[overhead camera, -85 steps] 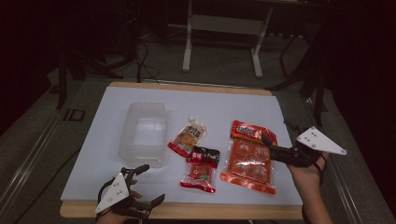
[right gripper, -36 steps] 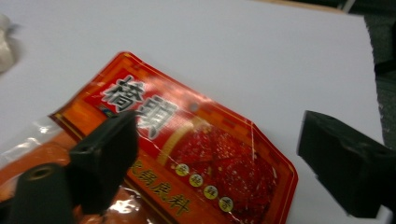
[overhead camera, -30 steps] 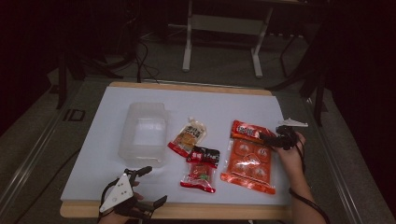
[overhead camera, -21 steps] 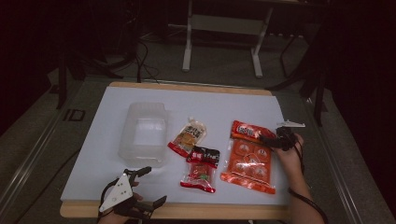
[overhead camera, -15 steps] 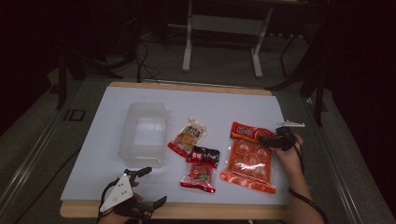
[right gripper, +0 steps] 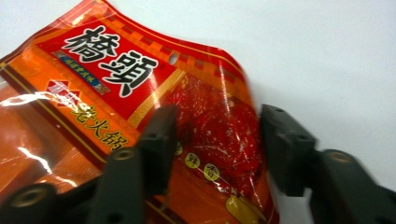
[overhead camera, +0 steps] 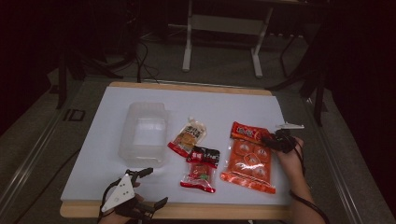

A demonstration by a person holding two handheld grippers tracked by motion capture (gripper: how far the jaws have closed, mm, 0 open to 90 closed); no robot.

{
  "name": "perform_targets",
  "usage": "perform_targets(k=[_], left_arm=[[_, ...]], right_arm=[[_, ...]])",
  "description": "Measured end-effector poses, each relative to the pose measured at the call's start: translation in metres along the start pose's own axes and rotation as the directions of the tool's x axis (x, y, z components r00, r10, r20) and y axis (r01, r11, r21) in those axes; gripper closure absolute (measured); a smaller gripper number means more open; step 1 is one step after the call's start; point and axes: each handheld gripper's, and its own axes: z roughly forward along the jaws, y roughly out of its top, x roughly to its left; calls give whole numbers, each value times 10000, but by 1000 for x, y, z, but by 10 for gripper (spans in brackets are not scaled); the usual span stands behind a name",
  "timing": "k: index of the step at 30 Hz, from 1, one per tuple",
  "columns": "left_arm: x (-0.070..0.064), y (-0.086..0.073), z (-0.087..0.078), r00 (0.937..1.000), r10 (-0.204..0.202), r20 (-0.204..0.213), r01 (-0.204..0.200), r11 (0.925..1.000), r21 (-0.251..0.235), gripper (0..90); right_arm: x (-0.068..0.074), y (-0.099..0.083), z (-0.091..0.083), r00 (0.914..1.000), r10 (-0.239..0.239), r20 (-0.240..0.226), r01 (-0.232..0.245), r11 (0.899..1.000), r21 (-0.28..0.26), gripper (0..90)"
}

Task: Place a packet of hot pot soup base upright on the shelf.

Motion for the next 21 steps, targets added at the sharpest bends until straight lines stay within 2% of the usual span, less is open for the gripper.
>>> perform_targets(k=[2, 3, 4, 5, 6, 11, 15, 18, 21], left_arm=[[0, 0, 0, 10000, -12, 9, 12, 10000, -8, 4], [0, 0, 0, 10000, 0, 14, 0, 10000, -15, 4], [0, 0, 0, 10000, 1, 20, -1, 10000, -26, 4], [0, 0, 0, 10000, -20, 24, 20, 10000, -32, 4], [0, 0, 0, 10000, -19, 27, 19, 10000, -46, 4], [1, 0, 0, 10000, 5, -31, -5, 10000, -86, 4], [4, -1, 1, 9994, -72, -346, 72, 10000, -2, 4], [5, 0, 1, 9987, -310, -415, 313, 9995, 60, 4], [4, 1, 0, 9981, -268, -551, 269, 9996, 10, 4]], right_arm=[[1, 0, -1, 10000, -74, -44, 74, 10000, -18, 623], [3, 0, -2, 9997, -197, -145, 197, 9998, 33, 741], [3, 0, -2, 9997, -197, -145, 197, 9998, 33, 741], [3, 1, -3, 9994, -206, -280, 208, 9997, 84, 806], [4, 1, -3, 9990, -148, -415, 155, 9997, 177, 833], [7, 6, -5, 9994, -65, -341, 82, 9986, 514, 871], [9, 9, -12, 9995, -164, -287, 174, 9992, 354, 887], [11, 11, -18, 9995, -269, -169, 273, 9993, 249, 890], [13, 12, -25, 9992, -388, -66, 389, 9992, 116, 892]])
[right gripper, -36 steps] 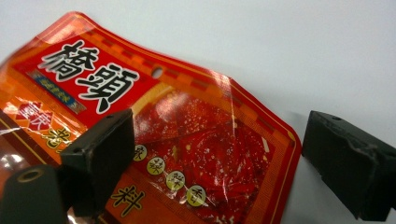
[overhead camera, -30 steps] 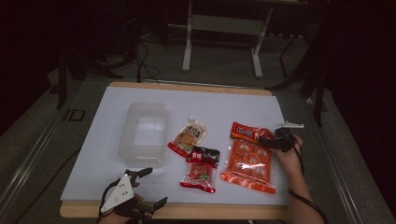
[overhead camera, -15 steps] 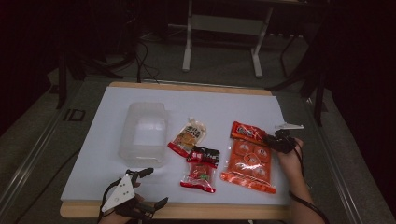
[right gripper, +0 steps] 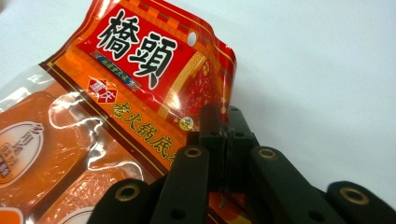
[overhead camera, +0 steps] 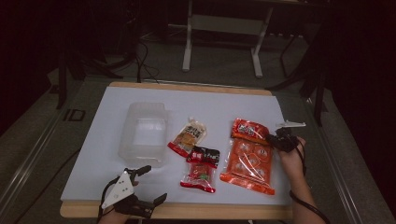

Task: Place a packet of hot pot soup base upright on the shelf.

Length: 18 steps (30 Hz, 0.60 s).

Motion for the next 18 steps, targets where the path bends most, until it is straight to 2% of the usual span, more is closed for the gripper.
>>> perform_targets(k=[7, 11, 18], left_arm=[[-1, 2, 0, 9998, -195, 28, 194, 9995, 253, 4], [-3, 4, -1, 9996, -296, 27, 295, 9994, 151, 4], [-5, 5, 0, 9999, -158, -37, 158, 9997, 186, 4]], right_arm=[[3, 4, -18, 9999, -142, 2, 142, 9989, -450, 892], [8, 8, -29, 9993, -360, 92, 366, 9969, -702, 893], [17, 17, -51, 9980, -623, -41, 612, 9886, -1373, 892]])
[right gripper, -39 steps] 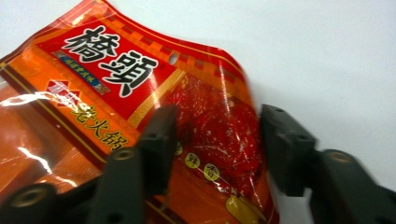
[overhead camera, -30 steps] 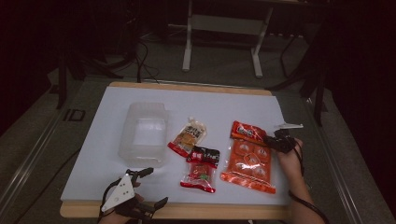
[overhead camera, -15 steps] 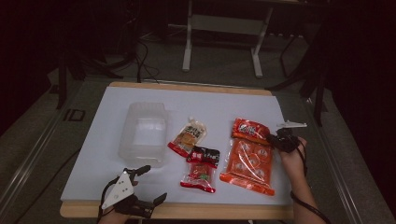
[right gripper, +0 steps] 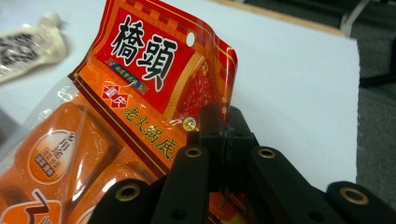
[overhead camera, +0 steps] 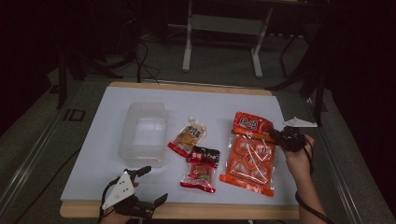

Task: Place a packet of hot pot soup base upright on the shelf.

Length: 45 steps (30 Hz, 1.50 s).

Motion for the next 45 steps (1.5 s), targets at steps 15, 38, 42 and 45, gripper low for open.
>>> perform_targets(k=[15, 38, 42, 45], left_arm=[[-1, 1, 0, 9998, -36, -182, 36, 10000, -29, 4], [-5, 3, 1, 9996, 50, -274, -50, 10000, -8, 4], [-6, 5, 1, 9998, -6, -195, 6, 10000, -37, 4], [-6, 5, 2, 9999, 41, -164, -41, 10000, 20, 4]], right_arm=[[16, 12, -36, 9985, -520, -175, 501, 9939, -983, 892], [58, 18, -104, 9814, -1725, -847, 1456, 9549, -2587, 891], [66, 15, -115, 9776, -1898, -911, 1582, 9478, -2768, 892], [71, 16, -123, 9732, -2024, -1090, 1625, 9409, -2971, 892]])
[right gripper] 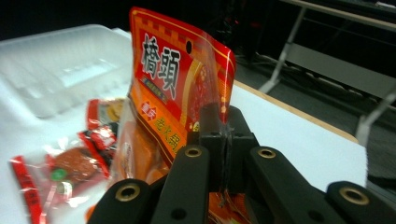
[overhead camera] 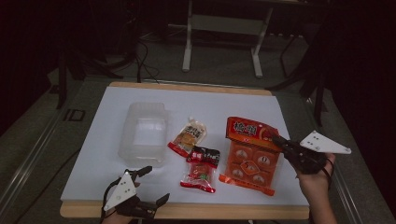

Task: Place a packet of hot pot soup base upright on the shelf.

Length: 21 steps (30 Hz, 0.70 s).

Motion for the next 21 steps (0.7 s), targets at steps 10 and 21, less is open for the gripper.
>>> perform_targets(k=[10, 21], left_arm=[[-3, 1, 1, 9999, -31, 152, 31, 10000, 21, 4], [-4, 11, 4, 9989, -106, 455, 107, 9999, -17, 4]], right_arm=[[26, 21, -21, 9930, -534, -1058, 440, 9951, -890, 893], [34, 47, -38, 9910, -972, -916, 830, 9855, -1477, 893]])
